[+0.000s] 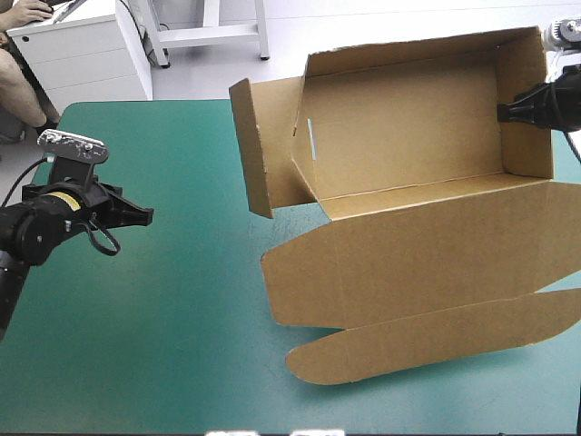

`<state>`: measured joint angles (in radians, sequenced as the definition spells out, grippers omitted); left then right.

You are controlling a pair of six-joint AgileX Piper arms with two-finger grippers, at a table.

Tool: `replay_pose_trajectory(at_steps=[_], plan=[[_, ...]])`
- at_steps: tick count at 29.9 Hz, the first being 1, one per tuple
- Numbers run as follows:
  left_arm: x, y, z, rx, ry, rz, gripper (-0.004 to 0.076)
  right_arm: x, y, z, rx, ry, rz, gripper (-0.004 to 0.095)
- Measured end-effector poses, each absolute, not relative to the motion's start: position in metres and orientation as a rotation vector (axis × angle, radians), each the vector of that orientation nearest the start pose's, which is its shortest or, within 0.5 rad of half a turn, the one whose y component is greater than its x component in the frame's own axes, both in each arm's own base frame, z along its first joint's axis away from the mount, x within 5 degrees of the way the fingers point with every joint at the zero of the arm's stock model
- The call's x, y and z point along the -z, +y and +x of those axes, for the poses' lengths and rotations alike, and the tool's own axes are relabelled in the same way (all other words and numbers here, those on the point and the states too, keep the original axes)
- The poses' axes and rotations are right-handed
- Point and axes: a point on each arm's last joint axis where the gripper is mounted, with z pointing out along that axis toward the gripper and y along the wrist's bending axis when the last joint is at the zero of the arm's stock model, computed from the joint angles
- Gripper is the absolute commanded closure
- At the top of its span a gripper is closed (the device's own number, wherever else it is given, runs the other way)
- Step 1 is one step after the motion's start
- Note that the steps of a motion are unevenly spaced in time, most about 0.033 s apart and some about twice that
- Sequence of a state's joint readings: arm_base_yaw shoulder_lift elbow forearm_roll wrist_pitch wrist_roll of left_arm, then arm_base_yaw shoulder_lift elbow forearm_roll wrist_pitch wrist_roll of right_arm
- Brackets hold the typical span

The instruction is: Fold the box

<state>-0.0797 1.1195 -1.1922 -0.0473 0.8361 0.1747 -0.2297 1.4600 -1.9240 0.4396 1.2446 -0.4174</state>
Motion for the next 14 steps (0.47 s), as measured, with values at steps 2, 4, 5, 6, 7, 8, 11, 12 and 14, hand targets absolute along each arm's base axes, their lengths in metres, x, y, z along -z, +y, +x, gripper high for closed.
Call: replay_pose_trajectory(at_steps=[2,4,5,6,7,8,11,12,14], plan=[[-0.392,-0.012,0.233,0.104,2.260,0.266,0.0706,-0.507,-0.024,0.276,-0.224,2.148,-0.266,0.0928],[-0.385,0.000,0.240,0.229,2.286,0.265,0.0706,-0.506,-0.021,0.276,-0.264,2.144,-0.267,0.0928],[-0.381,0.008,0.244,0.273,2.293,0.247,0.0706,-0.505,-0.021,0.275,-0.278,2.146,-0.267,0.0928],[-0.379,0.014,0.246,0.329,2.290,0.237,0.0706,-0.504,-0.020,0.275,-0.284,2.147,-0.267,0.0928],[-0.377,0.021,0.249,0.377,2.279,0.227,0.0706,-0.503,-0.020,0.275,-0.286,2.150,-0.266,0.0928],[-0.376,0.024,0.251,0.418,2.263,0.234,0.0706,-0.502,-0.020,0.275,-0.287,2.154,-0.265,0.0928],[-0.370,0.033,0.260,0.515,2.227,0.281,0.0706,-0.500,-0.020,0.275,-0.287,2.161,-0.263,0.0928],[-0.366,0.033,0.263,0.549,2.217,0.317,0.0706,-0.500,-0.020,0.275,-0.287,2.161,-0.263,0.0928],[-0.355,0.031,0.270,0.631,2.198,0.392,0.0706,-0.501,-0.020,0.274,-0.294,2.156,-0.264,0.0928]])
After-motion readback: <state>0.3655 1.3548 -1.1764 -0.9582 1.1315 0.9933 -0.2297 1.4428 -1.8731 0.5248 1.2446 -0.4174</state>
